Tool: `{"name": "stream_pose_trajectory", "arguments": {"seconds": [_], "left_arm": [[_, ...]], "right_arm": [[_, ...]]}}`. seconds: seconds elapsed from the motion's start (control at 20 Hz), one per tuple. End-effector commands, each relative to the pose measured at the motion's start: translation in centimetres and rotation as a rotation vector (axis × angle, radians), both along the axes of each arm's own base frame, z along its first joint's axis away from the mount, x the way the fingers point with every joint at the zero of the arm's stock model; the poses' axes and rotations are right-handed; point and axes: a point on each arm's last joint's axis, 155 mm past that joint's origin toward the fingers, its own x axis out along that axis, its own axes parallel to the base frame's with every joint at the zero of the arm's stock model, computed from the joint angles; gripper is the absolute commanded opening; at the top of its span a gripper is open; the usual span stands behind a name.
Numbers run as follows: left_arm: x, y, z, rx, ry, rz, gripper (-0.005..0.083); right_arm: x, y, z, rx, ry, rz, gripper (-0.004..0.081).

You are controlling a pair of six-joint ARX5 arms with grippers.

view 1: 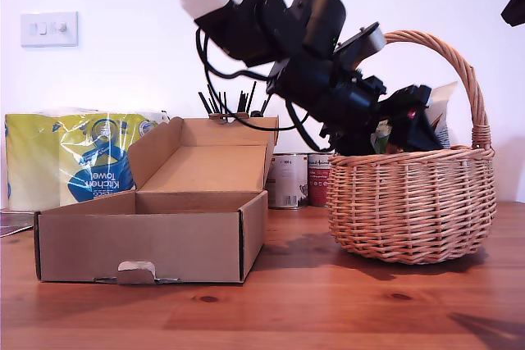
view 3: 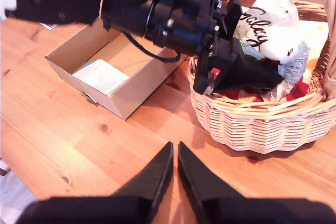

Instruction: Move the bags of Easter eggs from the cardboard box on the left into the woven basket on the right side.

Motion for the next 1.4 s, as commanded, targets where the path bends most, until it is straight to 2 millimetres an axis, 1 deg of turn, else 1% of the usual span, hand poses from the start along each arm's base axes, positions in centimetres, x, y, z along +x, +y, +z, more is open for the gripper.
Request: {"name": "stream_pose_trajectory", "arguments": {"seconds": [0.0, 0.1, 0.25, 0.45, 0.65, 0.75, 0.8, 0.85, 0.9, 1.0, 1.05, 1.1, 1.25, 1.35], "left_arm": [[-0.4, -0.1, -2.3, 0.058, 0.028, -0.025, 0.0647], [-0.6, 0.1, -1.0, 0.082, 0.014, -0.046, 0.0647], [-1.3, 0.9, 0.4, 0.124, 0.016, -0.061, 0.0647], [-2.1, 2.3, 2.4, 0.162, 0.015, -0.051, 0.0639], [-3.5, 3.9, 4.8, 0.186, 0.03, -0.055, 0.0631], [-4.4, 4.9, 5.8, 0.207, 0.049, -0.054, 0.0569], [-5.0, 5.5, 6.2, 0.222, 0.063, -0.055, 0.0522], [-5.6, 6.2, 6.6, 0.238, 0.08, -0.053, 0.0453], [-6.0, 7.1, 7.0, 0.254, 0.094, -0.049, 0.036], [-6.8, 8.4, 7.8, 0.285, 0.107, -0.037, 0.009], [-7.1, 9.1, 8.2, 0.299, 0.107, -0.037, -0.0031], [-7.2, 9.8, 8.6, 0.305, 0.107, -0.033, -0.0016], [-6.7, 11.3, 9.5, 0.301, 0.094, 0.007, -0.002], [-6.1, 12.6, 9.2, 0.307, 0.092, 0.046, -0.002]], "right_arm": [[0.1, 0.1, 0.6, 0.002, -0.02, 0.005, -0.0012], [0.1, 0.1, 0.6, 0.002, -0.02, 0.005, -0.0012], [0.1, 0.1, 0.6, 0.001, -0.02, 0.004, -0.0012], [0.1, 0.1, 0.6, 0.001, -0.02, 0.004, -0.0013], [0.1, 0.0, 0.6, 0.0, -0.021, 0.002, -0.0013], [0.3, -0.1, 0.6, -0.005, -0.026, -0.008, -0.0012], [0.4, -0.2, 0.7, -0.008, -0.031, -0.013, -0.0012], [0.5, -0.3, 0.8, -0.008, -0.038, -0.018, -0.0012], [0.6, -0.2, 1.0, -0.007, -0.046, -0.018, -0.0012], [0.9, -0.3, 1.3, -0.006, -0.064, -0.023, -0.0013], [1.1, -0.5, 1.4, -0.012, -0.072, -0.037, -0.0013], [1.4, -0.8, 1.5, -0.021, -0.079, -0.055, -0.0012], [2.2, -1.8, 1.5, -0.048, -0.103, -0.112, -0.0012], [2.7, -2.3, 1.6, -0.059, -0.122, -0.142, -0.0013]]}}
